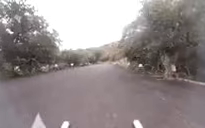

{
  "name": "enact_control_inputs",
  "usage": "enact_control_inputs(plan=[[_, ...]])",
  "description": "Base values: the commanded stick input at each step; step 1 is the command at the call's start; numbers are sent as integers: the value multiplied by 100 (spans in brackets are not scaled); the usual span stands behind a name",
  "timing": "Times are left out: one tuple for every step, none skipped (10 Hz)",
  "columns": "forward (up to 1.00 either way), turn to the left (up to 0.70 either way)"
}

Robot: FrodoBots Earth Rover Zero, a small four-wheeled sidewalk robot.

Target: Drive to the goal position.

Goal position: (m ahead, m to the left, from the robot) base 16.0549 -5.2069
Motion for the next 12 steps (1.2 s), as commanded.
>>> enact_control_inputs(plan=[[50,0],[50,0],[50,0],[50,0],[50,0],[50,0],[50,0],[50,0],[50,0],[50,0],[50,0],[50,0]])
